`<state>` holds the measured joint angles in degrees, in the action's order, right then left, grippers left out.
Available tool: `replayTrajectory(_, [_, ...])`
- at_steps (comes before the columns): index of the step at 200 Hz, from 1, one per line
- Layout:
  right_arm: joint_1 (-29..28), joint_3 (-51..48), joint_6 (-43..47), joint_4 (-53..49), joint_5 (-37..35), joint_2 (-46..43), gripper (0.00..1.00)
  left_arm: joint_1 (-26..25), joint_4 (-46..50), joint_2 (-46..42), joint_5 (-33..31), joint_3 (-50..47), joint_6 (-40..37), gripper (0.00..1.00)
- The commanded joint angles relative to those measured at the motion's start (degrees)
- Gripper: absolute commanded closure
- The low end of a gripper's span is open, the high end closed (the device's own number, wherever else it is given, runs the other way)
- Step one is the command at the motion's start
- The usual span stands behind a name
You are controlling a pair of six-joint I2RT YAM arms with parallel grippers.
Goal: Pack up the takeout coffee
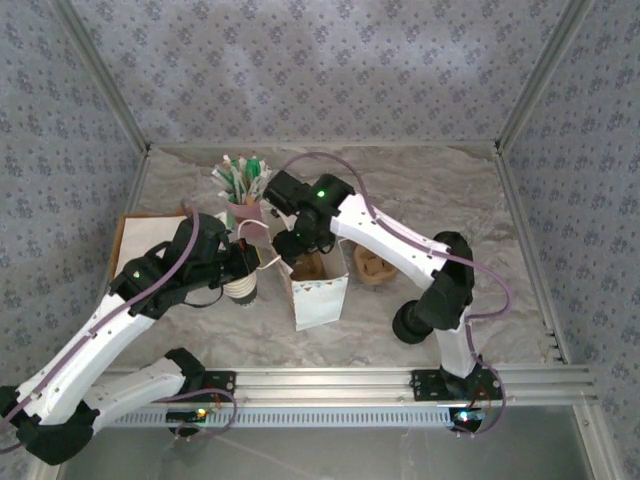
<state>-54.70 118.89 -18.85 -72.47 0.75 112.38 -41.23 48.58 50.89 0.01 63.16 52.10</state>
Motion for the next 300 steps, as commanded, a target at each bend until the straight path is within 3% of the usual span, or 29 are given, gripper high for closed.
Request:
replayTrajectory(1, [0.68, -0.20, -0.95, 2.69, 1.62, -5.51, 0.25, 0.47, -2.34, -0.37, 0.10, 0.87, -0.67, 0.98])
replayTrajectory(152, [2.88, -14.91, -4.84, 26.40, 16.27, -29.41, 0.18, 2.10, 1.55, -0.81, -4.75, 4.38, -3.91, 0.96])
replayTrajectory(237, [9.58, -26.87, -3.79, 27.64, 12.74, -44.87, 0.14, 3.37, 4.48, -3.48, -6.53, 5.65, -3.46, 0.95])
replayTrajectory(250, [11.39, -30.12, -4.08, 27.65, 12.89, -47.68, 0.14, 3.43, 4.81, -3.90, -6.65, 5.83, -3.45, 0.90])
replayTrajectory(278, [15.96, -36.82, -4.59, 27.42, 14.41, -53.48, 0.14, 3.45, 5.07, -3.77, -5.59, 6.63, -3.34, 0.59])
replayTrajectory(300, [19.00, -41.11, -4.82, 26.93, 15.45, -57.61, 0.13, 3.46, 4.91, -3.63, -4.29, 7.26, -3.39, 0.43])
